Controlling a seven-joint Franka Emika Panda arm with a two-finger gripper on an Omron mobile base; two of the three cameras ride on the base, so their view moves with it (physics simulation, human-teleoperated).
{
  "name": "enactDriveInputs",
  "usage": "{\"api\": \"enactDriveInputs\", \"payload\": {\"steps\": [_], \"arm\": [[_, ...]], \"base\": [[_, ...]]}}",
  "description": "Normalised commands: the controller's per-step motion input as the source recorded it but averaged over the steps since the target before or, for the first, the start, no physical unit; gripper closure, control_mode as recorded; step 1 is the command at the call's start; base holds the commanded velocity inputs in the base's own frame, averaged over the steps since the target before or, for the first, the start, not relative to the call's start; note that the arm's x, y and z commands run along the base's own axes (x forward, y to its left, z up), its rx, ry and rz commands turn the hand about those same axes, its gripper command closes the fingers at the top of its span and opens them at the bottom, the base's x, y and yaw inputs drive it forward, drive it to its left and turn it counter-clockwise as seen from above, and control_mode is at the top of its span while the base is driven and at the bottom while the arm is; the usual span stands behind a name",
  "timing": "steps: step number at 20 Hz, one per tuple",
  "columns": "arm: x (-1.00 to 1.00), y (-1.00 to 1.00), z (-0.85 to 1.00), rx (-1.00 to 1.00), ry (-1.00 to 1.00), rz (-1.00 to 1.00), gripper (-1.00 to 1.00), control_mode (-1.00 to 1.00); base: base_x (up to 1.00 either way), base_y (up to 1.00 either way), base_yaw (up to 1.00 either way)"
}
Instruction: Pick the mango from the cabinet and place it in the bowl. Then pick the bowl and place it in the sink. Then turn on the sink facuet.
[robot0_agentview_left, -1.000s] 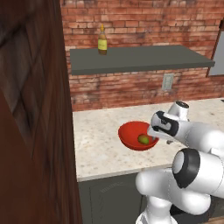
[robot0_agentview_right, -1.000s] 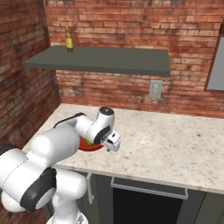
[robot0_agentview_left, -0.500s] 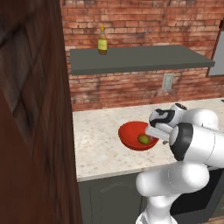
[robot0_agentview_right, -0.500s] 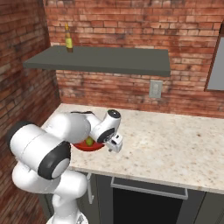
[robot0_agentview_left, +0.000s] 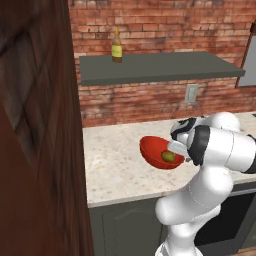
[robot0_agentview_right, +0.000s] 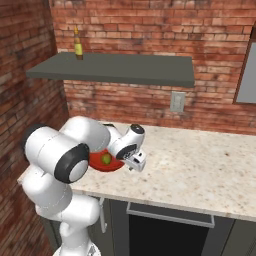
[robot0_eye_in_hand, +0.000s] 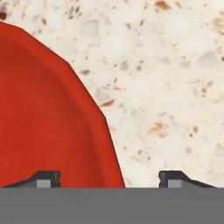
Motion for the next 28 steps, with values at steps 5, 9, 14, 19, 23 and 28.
{"api": "enactDriveInputs", "payload": {"steps": [5,9,14,19,23,28], "arm": [[-0.05,0.05,-0.23,0.03,0.0,0.0,1.0,-1.0],[-0.34,0.02,-0.1,0.05,0.0,0.0,1.0,-1.0],[-0.61,0.0,0.41,0.0,0.0,0.0,1.0,-1.0],[-0.58,0.0,0.94,-0.01,0.0,-0.01,1.0,-1.0],[-0.81,0.0,1.0,0.0,0.0,-0.04,1.0,-1.0],[-0.93,-0.15,1.0,0.05,-0.07,-0.05,1.0,-1.0]], "base": [[0.0,0.0,0.0],[0.0,0.0,0.0],[0.0,0.0,0.0],[0.0,0.0,0.0],[0.0,0.0,0.0],[0.0,0.0,0.0]]}}
